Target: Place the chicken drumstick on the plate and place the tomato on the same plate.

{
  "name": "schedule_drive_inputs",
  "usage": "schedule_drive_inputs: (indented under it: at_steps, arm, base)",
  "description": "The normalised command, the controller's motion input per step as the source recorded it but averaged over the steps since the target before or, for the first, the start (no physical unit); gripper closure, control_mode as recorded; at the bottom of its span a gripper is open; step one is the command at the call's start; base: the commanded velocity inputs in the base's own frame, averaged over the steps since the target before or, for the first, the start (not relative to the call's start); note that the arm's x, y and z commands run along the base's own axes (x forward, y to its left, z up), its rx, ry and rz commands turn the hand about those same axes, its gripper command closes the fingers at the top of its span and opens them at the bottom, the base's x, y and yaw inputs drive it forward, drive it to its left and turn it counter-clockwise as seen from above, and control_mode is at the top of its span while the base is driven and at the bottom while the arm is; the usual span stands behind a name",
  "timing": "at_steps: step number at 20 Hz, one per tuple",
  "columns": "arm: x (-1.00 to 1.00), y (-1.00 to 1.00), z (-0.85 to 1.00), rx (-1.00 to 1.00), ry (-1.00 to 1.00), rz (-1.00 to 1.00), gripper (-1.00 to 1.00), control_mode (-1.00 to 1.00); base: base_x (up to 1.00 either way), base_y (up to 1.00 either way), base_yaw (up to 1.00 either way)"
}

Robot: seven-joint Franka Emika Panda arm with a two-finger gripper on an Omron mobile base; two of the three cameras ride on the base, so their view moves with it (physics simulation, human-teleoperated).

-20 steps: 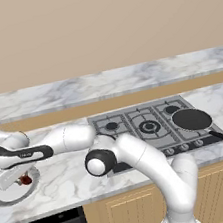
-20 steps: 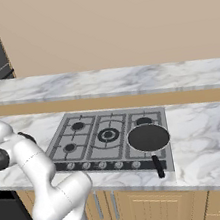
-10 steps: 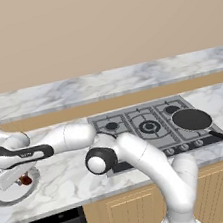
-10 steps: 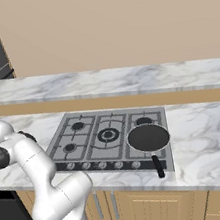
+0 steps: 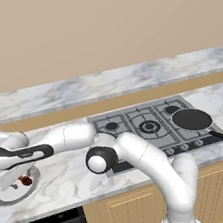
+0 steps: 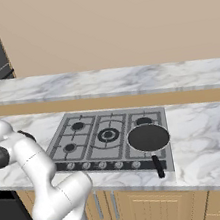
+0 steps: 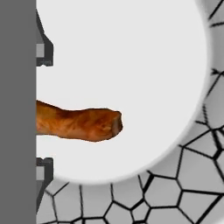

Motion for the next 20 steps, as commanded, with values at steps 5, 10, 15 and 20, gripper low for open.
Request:
schedule_drive_inputs:
  at_steps: [5,10,15,20]
  arm:
    - [-0.12,-0.02,0.25,0.00,-0.05,0.00,-1.00,-1.00]
    - [-0.24,-0.23,0.47,0.00,0.00,0.00,-1.00,-1.00]
    - [-0.33,-0.53,0.32,0.00,0.00,0.00,-1.00,-1.00]
    - [-0.33,-0.69,0.14,0.05,0.00,0.00,-1.00,-1.00]
  base:
    - [0.00,0.00,0.00]
    - [0.00,0.00,0.00]
    - [0.00,0.00,0.00]
    - [0.00,0.00,0.00]
